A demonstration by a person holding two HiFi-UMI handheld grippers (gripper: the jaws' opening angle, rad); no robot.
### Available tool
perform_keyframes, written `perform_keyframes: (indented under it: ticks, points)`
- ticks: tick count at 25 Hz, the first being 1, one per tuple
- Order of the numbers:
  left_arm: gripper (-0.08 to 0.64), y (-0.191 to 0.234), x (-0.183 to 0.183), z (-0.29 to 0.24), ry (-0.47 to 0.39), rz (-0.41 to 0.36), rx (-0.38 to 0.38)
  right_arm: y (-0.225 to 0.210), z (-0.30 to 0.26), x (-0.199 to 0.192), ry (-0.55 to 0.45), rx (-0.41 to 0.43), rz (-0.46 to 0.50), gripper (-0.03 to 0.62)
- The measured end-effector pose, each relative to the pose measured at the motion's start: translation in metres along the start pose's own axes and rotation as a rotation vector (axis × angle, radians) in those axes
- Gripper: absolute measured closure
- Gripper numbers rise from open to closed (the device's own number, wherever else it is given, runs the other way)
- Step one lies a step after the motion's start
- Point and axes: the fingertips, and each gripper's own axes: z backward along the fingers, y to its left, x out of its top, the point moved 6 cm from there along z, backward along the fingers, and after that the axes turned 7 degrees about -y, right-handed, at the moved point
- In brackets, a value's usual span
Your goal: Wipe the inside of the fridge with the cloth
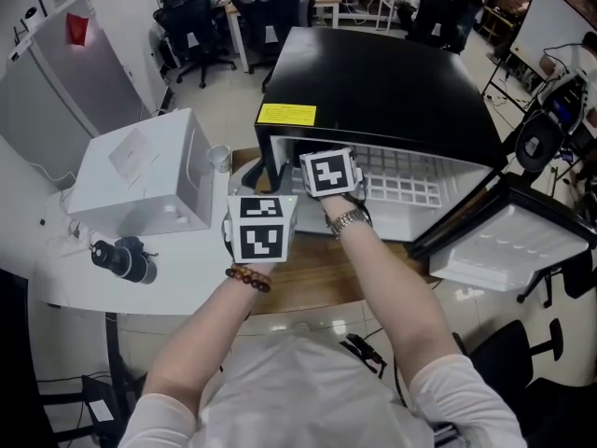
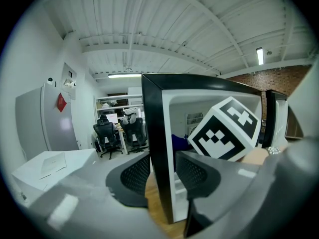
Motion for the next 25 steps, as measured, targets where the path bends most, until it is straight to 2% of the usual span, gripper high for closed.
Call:
perform_keyframes:
  ticks: [8, 19, 25]
  points:
    - [0.408, 0.004, -0.002, 0.0, -0.004, 0.0, 0.01, -0.014, 0.006, -0.003, -0.02, -0.039, 0.032, 0.525]
    - [0.408, 0.006, -0.002, 0.0, -0.003, 0.009, 0.021, -0.046, 0.021, -0.016, -0.007, -0.086, -0.009, 0.525]
    - [0.408, 0.005, -0.003, -0.001, -0.003, 0.012, 0.029, -0.074, 0.032, -0.027, 0.008, -0.138, -0.035, 0.526]
